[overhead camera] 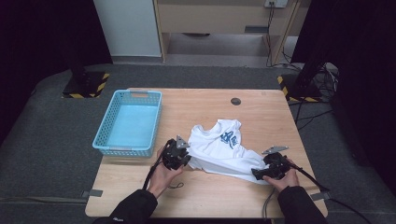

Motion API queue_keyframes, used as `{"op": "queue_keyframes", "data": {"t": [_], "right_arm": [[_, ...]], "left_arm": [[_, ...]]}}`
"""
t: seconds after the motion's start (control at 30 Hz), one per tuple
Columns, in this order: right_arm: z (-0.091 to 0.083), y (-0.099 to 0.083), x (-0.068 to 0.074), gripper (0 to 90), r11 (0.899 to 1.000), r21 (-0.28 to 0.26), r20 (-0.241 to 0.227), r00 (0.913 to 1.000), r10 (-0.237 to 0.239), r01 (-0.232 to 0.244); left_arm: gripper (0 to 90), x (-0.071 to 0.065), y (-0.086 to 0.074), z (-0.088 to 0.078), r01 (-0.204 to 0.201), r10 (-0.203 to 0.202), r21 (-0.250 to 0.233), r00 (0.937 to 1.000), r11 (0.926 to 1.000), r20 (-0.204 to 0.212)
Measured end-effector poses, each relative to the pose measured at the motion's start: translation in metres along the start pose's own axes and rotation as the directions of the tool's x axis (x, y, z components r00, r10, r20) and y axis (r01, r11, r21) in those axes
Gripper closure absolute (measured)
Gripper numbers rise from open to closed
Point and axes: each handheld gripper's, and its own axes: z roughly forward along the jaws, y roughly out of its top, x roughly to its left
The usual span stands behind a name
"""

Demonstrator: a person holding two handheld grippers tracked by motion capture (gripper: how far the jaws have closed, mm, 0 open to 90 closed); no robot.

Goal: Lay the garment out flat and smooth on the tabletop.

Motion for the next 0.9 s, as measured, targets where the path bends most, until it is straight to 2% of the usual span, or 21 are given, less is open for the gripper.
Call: {"op": "queue_keyframes", "data": {"t": [0.17,0.23,0.3,0.4,0.57,0.6,0.7,0.83,0.9], "right_arm": [[0.0,0.0,0.0,5.8,1.0,0.001,-0.003,1.0,0.005,-0.005],[0.001,0.001,-0.001,5.4,1.0,0.003,-0.005,1.0,0.008,-0.008],[0.001,0.001,-0.002,5.2,1.0,0.004,0.0,0.9999,0.012,-0.012],[0.002,0.003,-0.001,5.6,1.0,-0.002,0.025,0.9997,0.006,-0.006],[0.002,0.004,-0.001,5.8,1.0,-0.005,0.045,0.999,0.007,-0.006],[0.002,0.004,-0.001,5.9,1.0,-0.005,0.045,0.999,0.007,-0.007],[0.001,0.003,-0.002,6.9,1.0,-0.006,0.046,0.9989,0.007,-0.007],[0.0,0.002,-0.001,7.4,1.0,-0.01,0.045,0.9989,0.009,-0.008],[0.0,0.003,-0.002,7.4,1.0,-0.008,0.044,0.999,0.012,-0.011]], "left_arm": [[78.9,0.006,0.015,0.008,-0.024,0.023,-0.069,0.9997,0.9974,-0.01],[77.3,0.007,0.016,0.011,-0.035,0.032,-0.09,0.999,0.9953,-0.031],[74.3,0.007,0.016,0.016,-0.046,0.042,-0.081,0.9976,0.9957,-0.055],[68.1,0.011,0.013,0.029,-0.031,0.027,-0.064,0.9973,0.9974,-0.069],[46.3,0.018,0.002,0.049,0.039,-0.038,0.017,0.9984,0.9991,-0.042],[41.8,0.019,0.001,0.049,0.056,-0.055,0.023,0.9979,0.9982,-0.035],[34.5,0.017,0.0,0.038,0.113,-0.113,-0.016,0.9936,0.9935,-0.011],[32.9,0.006,-0.005,0.01,0.123,-0.125,-0.078,0.9919,0.9893,-0.02],[34.0,-0.002,-0.009,-0.001,0.154,-0.157,-0.106,0.9875,0.9823,-0.017]]}}
